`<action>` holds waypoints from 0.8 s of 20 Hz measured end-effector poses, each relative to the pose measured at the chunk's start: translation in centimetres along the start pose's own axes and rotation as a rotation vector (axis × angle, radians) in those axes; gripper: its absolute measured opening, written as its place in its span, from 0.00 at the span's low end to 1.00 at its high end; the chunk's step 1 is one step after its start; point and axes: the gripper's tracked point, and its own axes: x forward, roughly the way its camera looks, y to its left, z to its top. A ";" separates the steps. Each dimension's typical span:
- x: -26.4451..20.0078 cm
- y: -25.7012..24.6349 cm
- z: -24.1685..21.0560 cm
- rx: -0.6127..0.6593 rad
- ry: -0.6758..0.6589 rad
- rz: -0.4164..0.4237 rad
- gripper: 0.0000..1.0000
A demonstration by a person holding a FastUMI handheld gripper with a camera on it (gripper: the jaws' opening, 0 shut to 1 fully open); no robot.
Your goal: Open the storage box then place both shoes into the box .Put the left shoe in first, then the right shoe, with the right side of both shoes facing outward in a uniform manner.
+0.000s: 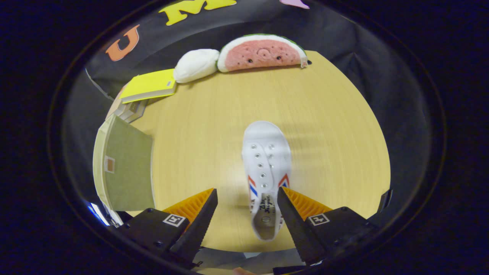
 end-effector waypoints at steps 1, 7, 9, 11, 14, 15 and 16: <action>0.4 -1.1 -0.3 -0.005 0.016 -0.009 1.00; 2.7 -4.6 -0.5 -0.071 0.113 -0.001 1.00; 2.7 -4.9 -0.3 -0.106 0.136 0.001 1.00; 2.5 -5.2 -0.2 -0.141 0.147 -0.006 1.00; 2.3 -6.7 -1.0 -0.122 0.205 -0.034 0.99; 2.6 -6.3 -1.1 -0.105 0.213 -0.011 1.00; 2.9 -6.2 -1.1 -0.102 0.216 0.001 1.00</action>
